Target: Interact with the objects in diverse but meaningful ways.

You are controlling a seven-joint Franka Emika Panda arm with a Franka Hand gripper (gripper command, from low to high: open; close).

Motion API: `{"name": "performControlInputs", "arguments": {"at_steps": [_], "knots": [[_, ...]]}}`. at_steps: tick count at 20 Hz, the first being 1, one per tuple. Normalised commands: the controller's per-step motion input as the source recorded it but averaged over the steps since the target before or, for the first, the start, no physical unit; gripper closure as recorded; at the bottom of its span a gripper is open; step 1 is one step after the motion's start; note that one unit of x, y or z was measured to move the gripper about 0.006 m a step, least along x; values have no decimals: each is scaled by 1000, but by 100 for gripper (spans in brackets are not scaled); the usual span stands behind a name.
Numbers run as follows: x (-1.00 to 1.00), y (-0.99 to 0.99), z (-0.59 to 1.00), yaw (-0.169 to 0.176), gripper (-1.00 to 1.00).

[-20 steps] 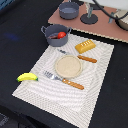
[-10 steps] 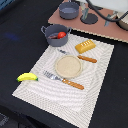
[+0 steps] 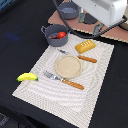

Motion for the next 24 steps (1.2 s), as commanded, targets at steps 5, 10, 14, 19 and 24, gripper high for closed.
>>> {"name": "performControlInputs", "arguments": {"at_steps": [5, 10, 14, 19, 24], "knots": [[-1000, -85, -227, -49, -100], [-981, -31, -328, -56, -100], [-946, -38, -384, -59, -100], [-811, -9, -431, -90, -100], [-642, -23, -378, -142, -100]]}}
